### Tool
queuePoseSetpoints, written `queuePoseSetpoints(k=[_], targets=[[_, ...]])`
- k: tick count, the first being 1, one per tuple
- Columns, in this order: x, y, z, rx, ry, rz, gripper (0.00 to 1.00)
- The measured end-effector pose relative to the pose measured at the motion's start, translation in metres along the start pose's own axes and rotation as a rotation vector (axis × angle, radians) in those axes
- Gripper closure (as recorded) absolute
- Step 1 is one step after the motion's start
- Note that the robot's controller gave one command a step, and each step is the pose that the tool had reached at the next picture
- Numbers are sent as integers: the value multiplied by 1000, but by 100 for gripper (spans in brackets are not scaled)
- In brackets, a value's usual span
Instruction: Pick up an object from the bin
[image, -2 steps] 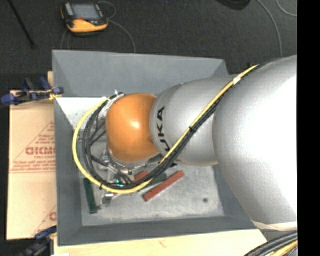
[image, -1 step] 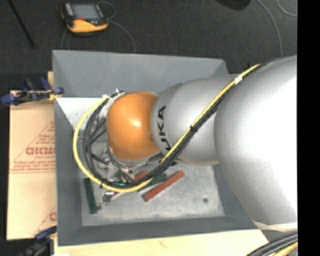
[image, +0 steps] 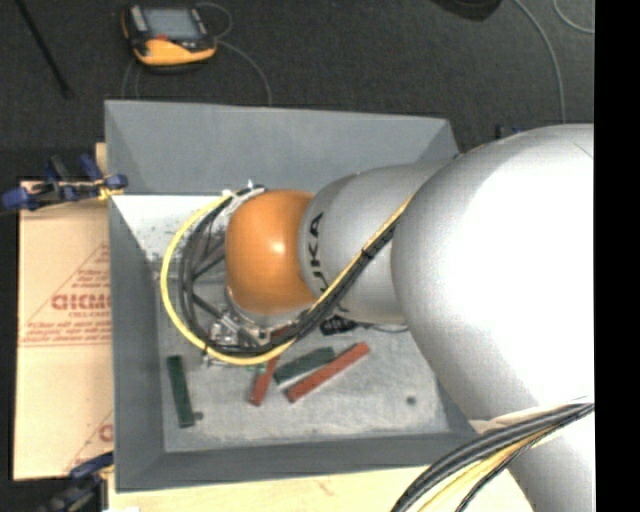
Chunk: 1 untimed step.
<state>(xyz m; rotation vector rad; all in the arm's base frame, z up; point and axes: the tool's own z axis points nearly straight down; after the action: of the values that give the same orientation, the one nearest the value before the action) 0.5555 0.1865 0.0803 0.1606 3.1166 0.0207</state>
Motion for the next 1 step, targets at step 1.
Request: queuePoseSetpoints(k=[1], targets=[[0,-5,4,5,0,6,0]])
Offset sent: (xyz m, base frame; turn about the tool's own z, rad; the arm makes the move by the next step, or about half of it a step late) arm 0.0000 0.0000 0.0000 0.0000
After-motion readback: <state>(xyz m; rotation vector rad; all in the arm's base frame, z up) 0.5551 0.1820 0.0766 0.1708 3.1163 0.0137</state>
